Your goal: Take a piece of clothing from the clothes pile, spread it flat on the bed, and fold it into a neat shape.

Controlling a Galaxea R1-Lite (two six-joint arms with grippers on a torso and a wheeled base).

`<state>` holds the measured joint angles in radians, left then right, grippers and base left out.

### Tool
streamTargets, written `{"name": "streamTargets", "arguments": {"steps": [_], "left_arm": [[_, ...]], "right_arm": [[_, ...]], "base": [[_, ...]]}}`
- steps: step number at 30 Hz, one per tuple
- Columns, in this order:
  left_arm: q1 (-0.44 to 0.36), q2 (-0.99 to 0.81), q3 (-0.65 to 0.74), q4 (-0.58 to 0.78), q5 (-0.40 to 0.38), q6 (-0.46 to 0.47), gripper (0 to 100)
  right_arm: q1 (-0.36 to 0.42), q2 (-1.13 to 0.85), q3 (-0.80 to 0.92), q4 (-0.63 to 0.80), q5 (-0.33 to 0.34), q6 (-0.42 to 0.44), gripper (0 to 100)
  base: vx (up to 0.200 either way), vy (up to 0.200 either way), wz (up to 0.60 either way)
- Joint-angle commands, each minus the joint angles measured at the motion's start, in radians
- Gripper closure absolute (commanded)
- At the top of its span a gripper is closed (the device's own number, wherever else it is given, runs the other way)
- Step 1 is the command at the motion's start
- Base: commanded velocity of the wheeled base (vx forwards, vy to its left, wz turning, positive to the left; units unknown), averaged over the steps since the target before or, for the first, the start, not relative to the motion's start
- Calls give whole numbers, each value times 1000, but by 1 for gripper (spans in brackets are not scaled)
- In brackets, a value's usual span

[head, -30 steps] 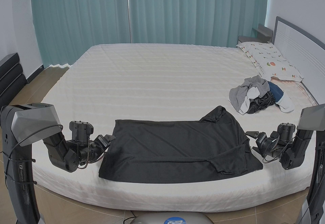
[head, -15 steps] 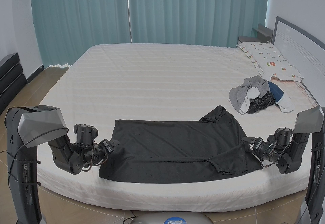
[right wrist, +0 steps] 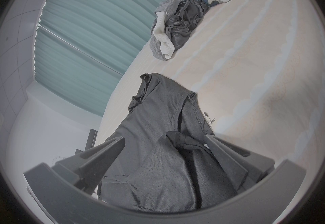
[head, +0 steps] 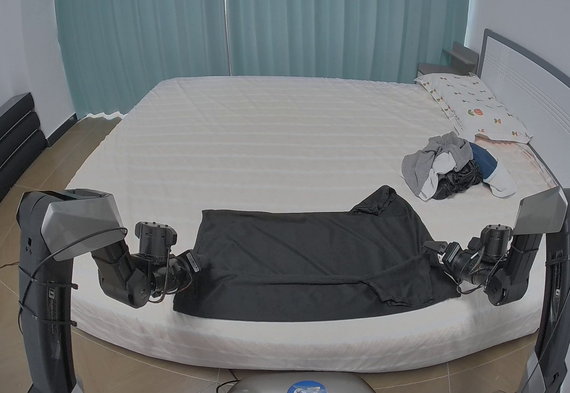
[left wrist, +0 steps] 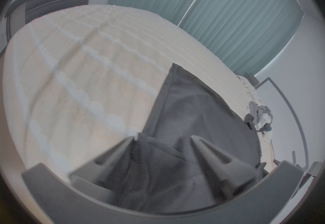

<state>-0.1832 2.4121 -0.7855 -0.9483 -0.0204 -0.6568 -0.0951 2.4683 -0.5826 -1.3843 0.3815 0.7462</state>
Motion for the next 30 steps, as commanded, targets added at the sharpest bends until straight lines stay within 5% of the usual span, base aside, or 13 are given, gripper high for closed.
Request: {"name": "streamTargets", "arguments": {"steps": [1,3,30], "left_arm": [[-5,27,-3,-7,40,6,100],[-4,45,-4,-53,97,0,100],[-2,45,25,-136,93,-92,100]], "right_arm": [[0,3,-3,-1,0,-1,0],[5,6,-14,-1,0,-13,0],[64,124,-42,-118,-42,-171,0]], "base": [[0,0,0],[0,0,0],[0,0,0]]}}
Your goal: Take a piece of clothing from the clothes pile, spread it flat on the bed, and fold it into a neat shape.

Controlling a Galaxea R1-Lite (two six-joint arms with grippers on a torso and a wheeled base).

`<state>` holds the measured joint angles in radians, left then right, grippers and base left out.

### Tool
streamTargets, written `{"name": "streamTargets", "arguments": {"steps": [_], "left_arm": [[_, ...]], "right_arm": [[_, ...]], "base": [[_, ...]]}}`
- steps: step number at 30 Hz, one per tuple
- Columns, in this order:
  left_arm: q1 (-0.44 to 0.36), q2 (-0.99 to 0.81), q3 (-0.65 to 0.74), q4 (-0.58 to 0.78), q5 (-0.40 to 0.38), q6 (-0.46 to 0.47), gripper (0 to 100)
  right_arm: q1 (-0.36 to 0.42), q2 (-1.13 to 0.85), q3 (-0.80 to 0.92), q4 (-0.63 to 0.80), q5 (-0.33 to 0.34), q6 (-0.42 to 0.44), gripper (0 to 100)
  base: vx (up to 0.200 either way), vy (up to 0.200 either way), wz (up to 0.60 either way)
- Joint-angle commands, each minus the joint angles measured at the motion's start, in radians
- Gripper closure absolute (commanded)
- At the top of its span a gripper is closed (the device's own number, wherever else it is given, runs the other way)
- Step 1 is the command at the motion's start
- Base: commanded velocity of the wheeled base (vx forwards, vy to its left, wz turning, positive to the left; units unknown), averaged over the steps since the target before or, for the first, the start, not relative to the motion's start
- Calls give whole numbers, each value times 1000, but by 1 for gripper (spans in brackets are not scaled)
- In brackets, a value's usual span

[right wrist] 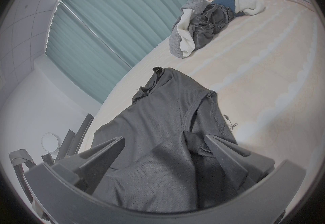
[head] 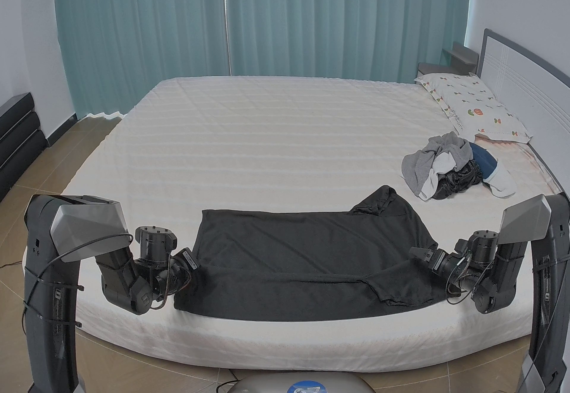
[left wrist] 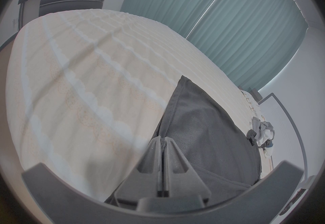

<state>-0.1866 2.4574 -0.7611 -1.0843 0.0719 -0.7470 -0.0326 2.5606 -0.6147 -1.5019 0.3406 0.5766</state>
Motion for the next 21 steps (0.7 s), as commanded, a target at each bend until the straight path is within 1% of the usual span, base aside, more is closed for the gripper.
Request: {"name": "streamTargets", "arguments": {"steps": [1,2,5,11,15,21], "left_arm": [[-1,0,-1,0,0,-2,100],[-1,0,0,0,0,0,100],[1,0,-3,0,0,-2,100],[3,0,-6,0,0,-6,100],[3,-3,-9,0,2,-37,100],[4,-3,-7,-2,0,-43,100]], "right_arm": [[0,33,-11,0,0,-1,0],[-1,35,-14,0,0,-1,100],[-7,36,-20,-3,0,0,100],[-24,36,-17,-55,-2,6,100],[-29,36,-22,-57,-2,12,100],[-33,35,-23,-58,-5,16,100]], "base": [[0,0,0],[0,0,0],[0,0,0],[0,0,0],[0,0,0],[0,0,0]]}}
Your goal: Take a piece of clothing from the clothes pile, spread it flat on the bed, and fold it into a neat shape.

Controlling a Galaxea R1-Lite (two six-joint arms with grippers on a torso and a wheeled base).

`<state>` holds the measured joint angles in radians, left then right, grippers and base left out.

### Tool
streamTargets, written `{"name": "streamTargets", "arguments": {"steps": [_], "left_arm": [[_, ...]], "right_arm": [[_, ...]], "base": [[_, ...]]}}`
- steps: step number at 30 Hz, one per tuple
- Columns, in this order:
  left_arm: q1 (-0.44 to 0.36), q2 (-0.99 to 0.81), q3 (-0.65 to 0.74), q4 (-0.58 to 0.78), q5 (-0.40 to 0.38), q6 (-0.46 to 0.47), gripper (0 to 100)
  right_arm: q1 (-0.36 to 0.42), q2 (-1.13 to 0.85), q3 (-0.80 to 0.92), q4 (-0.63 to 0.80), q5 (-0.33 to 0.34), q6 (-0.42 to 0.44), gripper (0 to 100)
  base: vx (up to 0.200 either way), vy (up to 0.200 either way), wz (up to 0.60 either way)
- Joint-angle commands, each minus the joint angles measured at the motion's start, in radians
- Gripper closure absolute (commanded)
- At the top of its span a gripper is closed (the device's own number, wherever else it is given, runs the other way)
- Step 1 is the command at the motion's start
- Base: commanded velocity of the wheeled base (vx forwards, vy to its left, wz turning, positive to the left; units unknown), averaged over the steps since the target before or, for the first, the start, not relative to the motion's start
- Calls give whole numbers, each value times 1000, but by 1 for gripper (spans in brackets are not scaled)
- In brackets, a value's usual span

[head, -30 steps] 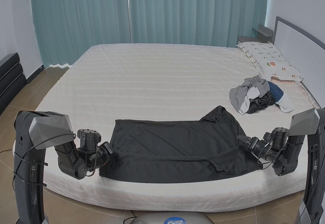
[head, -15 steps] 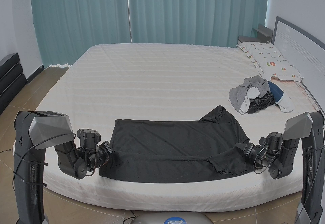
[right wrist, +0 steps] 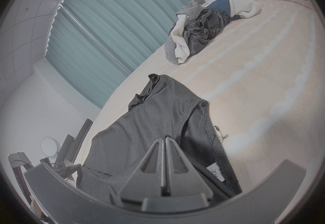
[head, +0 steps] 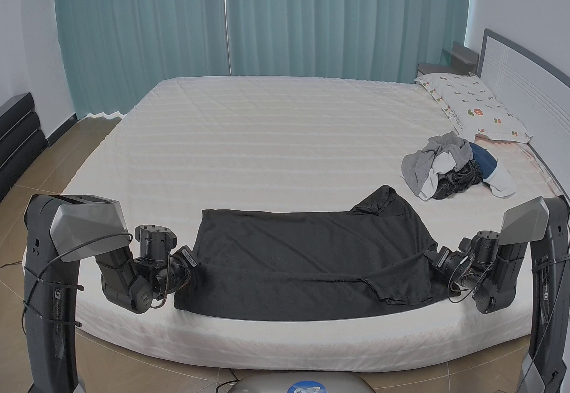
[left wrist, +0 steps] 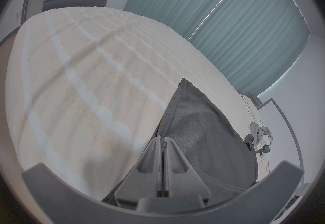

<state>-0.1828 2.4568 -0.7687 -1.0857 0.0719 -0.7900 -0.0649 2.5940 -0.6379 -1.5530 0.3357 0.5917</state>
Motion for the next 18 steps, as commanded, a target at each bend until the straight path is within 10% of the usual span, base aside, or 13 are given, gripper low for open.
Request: {"name": "streamTargets", "arguments": {"steps": [1,12,13,15,16,18], "left_arm": [[0,-1,2,0,2,-2,100],[-1,-1,3,-2,3,-2,100],[-1,-1,5,-2,3,-2,100],[-1,-1,5,-2,3,-2,100],[-1,-1,5,-2,2,-2,0],[-1,-2,6,-3,0,-3,0]], "right_arm": [[-13,0,-6,-7,-1,0,100],[-23,8,-9,-6,0,0,100],[-23,9,-8,-6,0,0,0],[-23,9,-8,-6,0,0,0],[-21,12,-3,-7,2,-1,0],[-21,9,-6,-7,3,3,0]], "base": [[0,0,0],[0,0,0],[0,0,0],[0,0,0],[0,0,0],[0,0,0]]}}
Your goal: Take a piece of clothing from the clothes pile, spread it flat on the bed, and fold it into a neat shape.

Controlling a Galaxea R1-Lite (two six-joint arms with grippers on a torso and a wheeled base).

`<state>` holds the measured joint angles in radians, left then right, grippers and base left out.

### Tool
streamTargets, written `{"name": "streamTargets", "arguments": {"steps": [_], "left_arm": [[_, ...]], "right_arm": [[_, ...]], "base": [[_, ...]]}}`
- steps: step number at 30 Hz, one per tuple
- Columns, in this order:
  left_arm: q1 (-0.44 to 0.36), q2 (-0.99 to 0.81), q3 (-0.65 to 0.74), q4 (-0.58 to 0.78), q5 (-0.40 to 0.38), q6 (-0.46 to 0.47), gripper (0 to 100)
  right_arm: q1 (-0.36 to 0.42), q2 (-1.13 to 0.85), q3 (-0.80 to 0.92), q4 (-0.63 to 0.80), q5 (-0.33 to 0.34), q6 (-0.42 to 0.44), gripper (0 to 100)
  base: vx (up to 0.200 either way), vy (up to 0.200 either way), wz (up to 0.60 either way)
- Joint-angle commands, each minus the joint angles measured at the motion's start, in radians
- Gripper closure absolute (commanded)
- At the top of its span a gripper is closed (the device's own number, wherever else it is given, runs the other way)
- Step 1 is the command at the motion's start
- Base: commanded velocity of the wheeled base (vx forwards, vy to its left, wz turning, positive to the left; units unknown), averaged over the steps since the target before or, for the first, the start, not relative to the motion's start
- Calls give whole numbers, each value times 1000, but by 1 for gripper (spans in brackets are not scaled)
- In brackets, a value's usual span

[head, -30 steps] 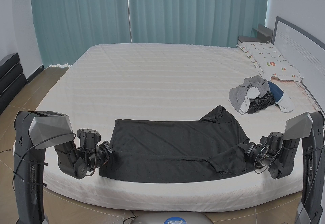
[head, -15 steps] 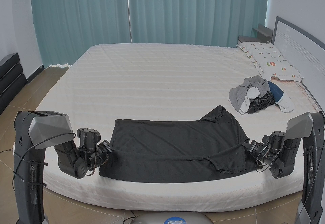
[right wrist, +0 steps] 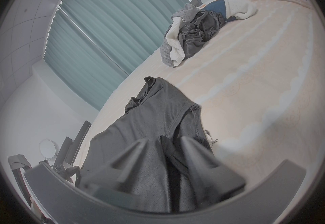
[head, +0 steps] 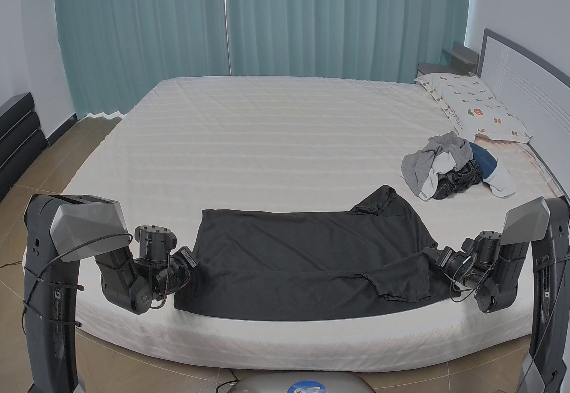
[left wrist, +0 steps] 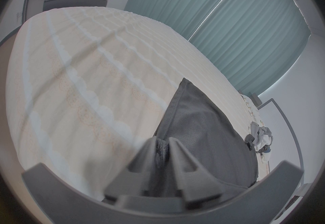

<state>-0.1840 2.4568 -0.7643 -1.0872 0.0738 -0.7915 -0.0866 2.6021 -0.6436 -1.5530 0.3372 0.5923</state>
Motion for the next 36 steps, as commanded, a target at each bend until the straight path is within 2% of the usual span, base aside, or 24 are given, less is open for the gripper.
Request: {"name": "streamTargets", "arguments": {"steps": [1,5,6,9,12,13,15,17,27,36], "left_arm": [[0,-2,2,-2,-2,-3,0],[1,-6,2,-13,0,-35,0],[3,-7,10,-36,0,-52,0],[11,-22,20,-49,-3,-81,0],[25,-59,36,-49,-48,-137,0],[26,-61,36,-49,-49,-138,0],[37,-99,65,-49,-114,-196,0],[40,-116,75,-49,-135,-204,0],[37,-114,77,-51,-137,-206,0],[55,-128,74,-53,-128,-213,0]], "right_arm": [[1,-2,1,-7,3,4,0],[-7,-30,-1,-7,3,83,0],[-19,-59,-2,-7,3,152,0],[-45,-99,-2,-7,13,248,0],[-62,-105,-2,-7,14,290,0],[-62,-105,-2,-7,14,290,0],[-64,-100,-1,-7,17,291,0],[-64,-96,1,-7,19,293,0],[-59,-82,-1,-7,17,293,0],[-58,-80,1,-7,16,290,0]], "base": [[0,0,0],[0,0,0],[0,0,0],[0,0,0],[0,0,0],[0,0,0],[0,0,0],[0,0,0],[0,-180,0],[0,0,0]]}}
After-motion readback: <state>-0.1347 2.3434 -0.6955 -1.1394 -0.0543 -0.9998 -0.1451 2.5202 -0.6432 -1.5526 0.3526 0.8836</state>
